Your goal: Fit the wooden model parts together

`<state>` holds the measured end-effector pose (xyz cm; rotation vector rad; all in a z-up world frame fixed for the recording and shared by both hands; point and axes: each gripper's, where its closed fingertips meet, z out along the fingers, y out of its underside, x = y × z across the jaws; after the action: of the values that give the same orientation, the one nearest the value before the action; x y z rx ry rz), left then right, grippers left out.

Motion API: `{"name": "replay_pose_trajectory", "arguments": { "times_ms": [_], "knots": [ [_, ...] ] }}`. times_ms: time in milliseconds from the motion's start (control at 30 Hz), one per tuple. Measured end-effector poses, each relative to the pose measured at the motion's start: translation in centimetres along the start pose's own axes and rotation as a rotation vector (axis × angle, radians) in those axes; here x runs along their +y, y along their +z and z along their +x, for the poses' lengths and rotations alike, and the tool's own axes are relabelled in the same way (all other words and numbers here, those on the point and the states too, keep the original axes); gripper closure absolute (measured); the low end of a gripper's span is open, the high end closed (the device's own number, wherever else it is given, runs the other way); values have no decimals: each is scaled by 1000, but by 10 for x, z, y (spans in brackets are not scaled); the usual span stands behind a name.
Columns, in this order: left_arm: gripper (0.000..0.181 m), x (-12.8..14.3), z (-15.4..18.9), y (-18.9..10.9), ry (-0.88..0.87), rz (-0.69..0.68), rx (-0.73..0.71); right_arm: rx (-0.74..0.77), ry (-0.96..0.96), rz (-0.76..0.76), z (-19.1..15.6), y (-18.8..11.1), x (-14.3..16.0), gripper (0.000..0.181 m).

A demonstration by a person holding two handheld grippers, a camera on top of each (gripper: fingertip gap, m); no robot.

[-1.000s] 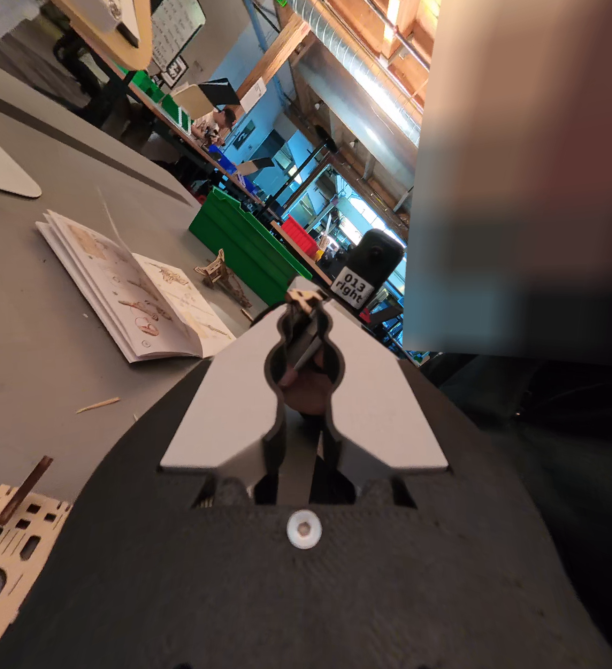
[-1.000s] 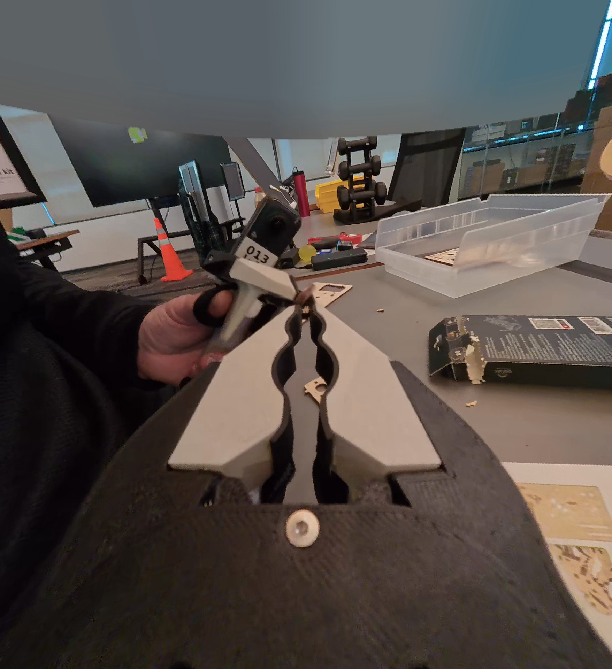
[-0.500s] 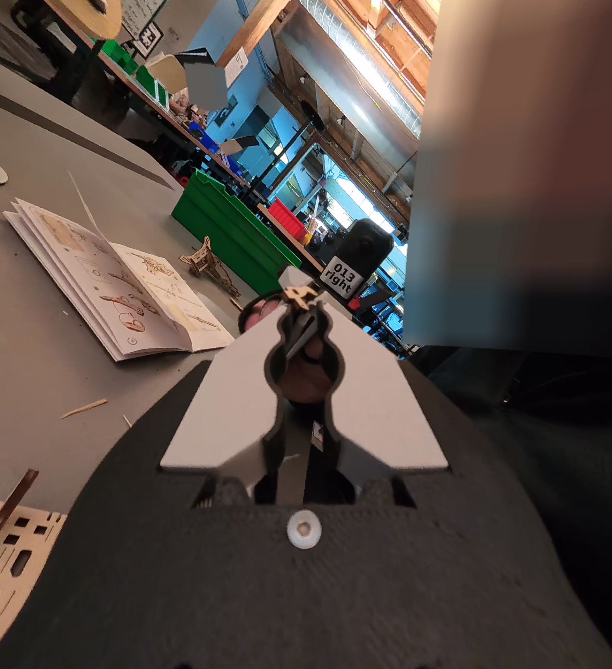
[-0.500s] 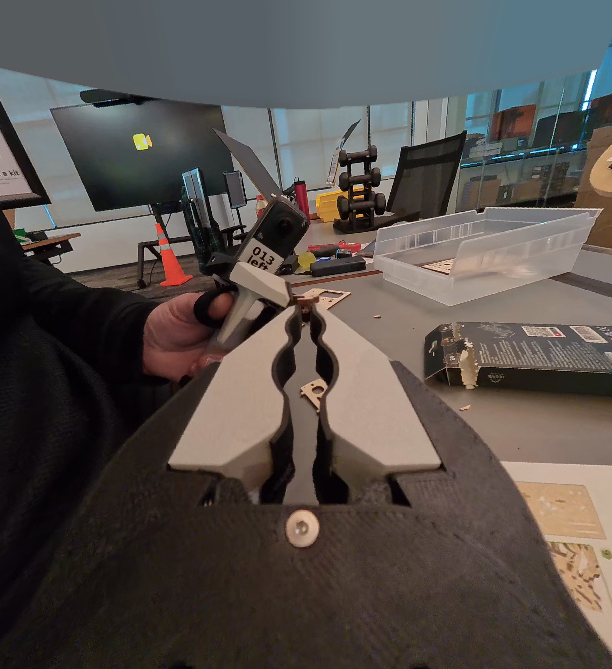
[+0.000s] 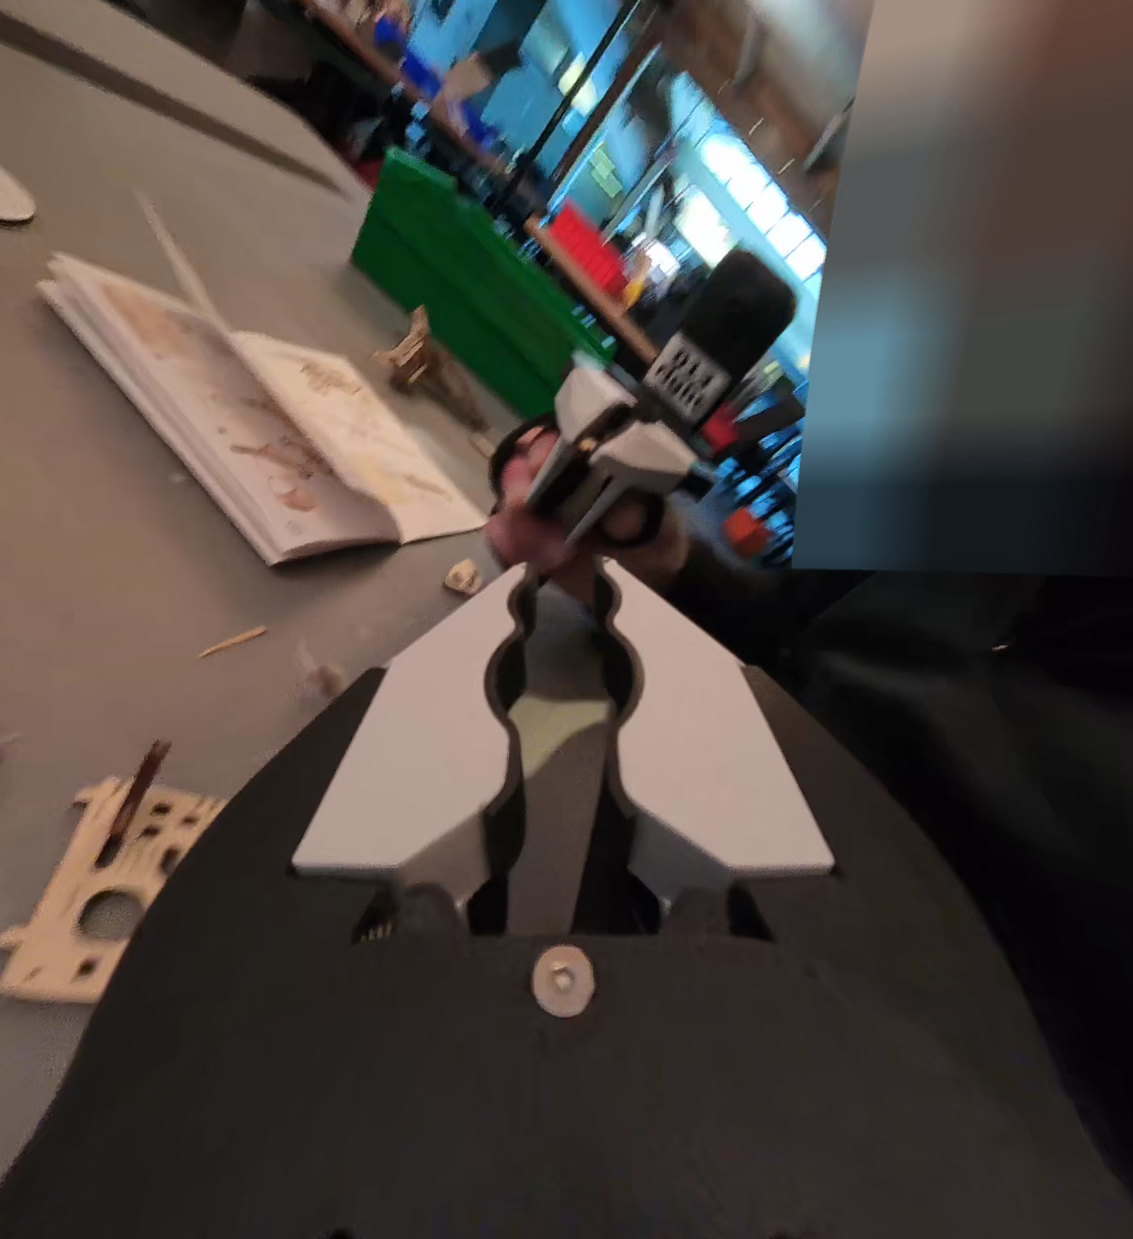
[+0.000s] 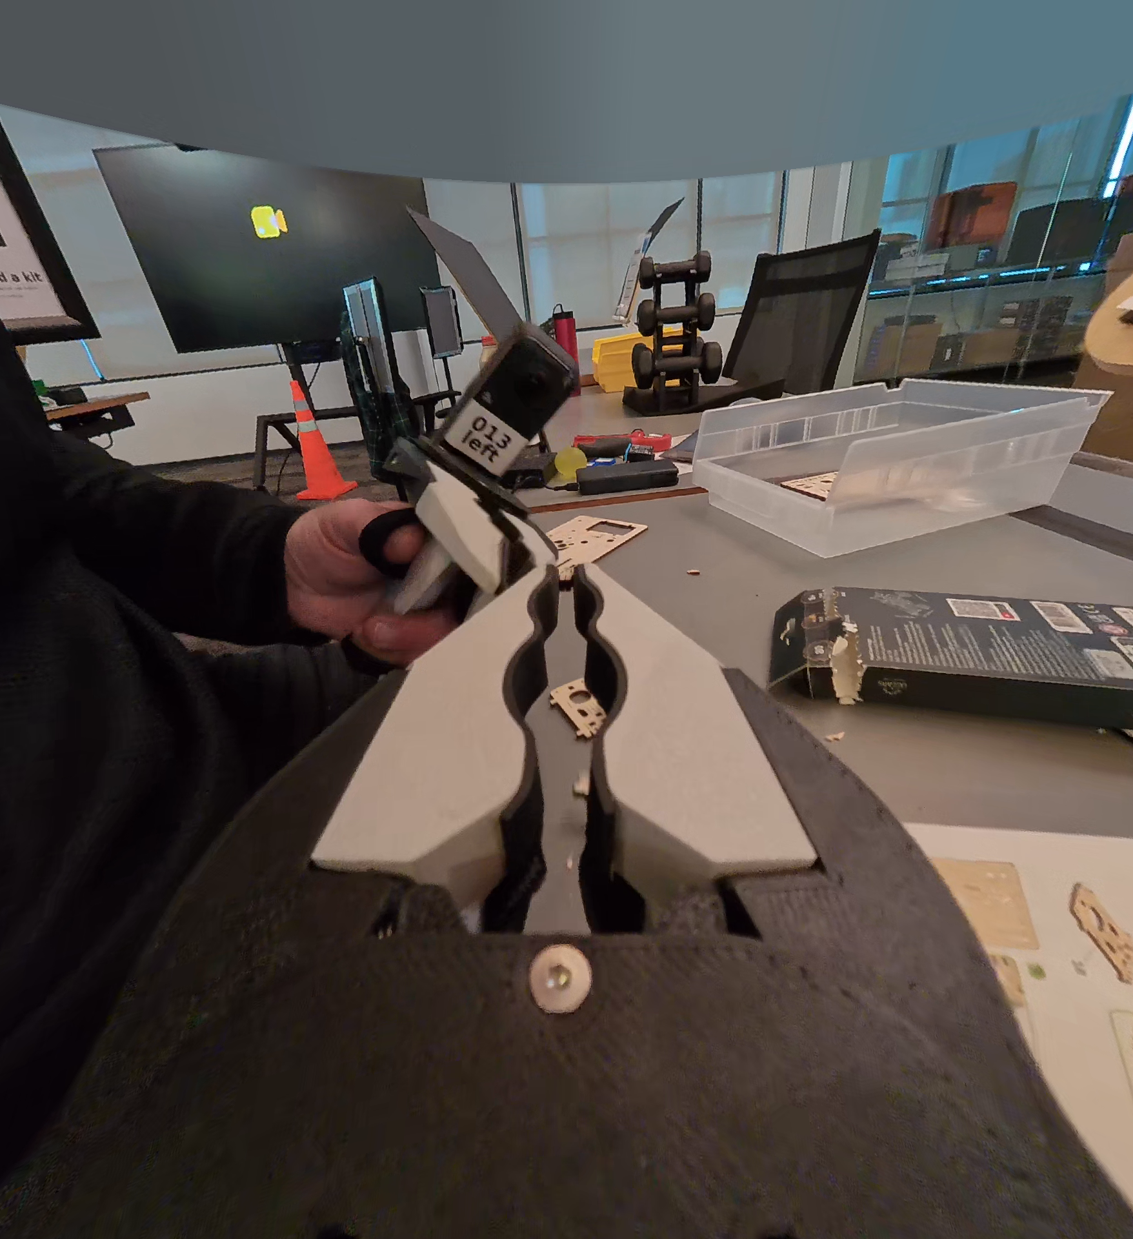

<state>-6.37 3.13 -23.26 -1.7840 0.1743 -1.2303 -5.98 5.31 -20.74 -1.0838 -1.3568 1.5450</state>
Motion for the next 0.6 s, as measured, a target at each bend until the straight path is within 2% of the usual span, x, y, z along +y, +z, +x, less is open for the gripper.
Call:
{"name": "replay_pose_trajectory", "arguments": {
  "times_ms": [167, 333, 500, 600],
  "knots": [
    [154, 37, -31, -3, 166, -269, -274, 67, 16, -46, 17, -31, 9, 180],
    [148, 68, -64, -1, 247, -431, -488, 72, 28, -156, 15, -42, 33, 180],
    [148, 78, -75, 14, 358, -563, -569, 68, 35, -182, 14, -40, 38, 180],
    [155, 80, -78, 17, 400, -617, -606, 62, 30, -186, 13, -39, 39, 180]
  ]
}}
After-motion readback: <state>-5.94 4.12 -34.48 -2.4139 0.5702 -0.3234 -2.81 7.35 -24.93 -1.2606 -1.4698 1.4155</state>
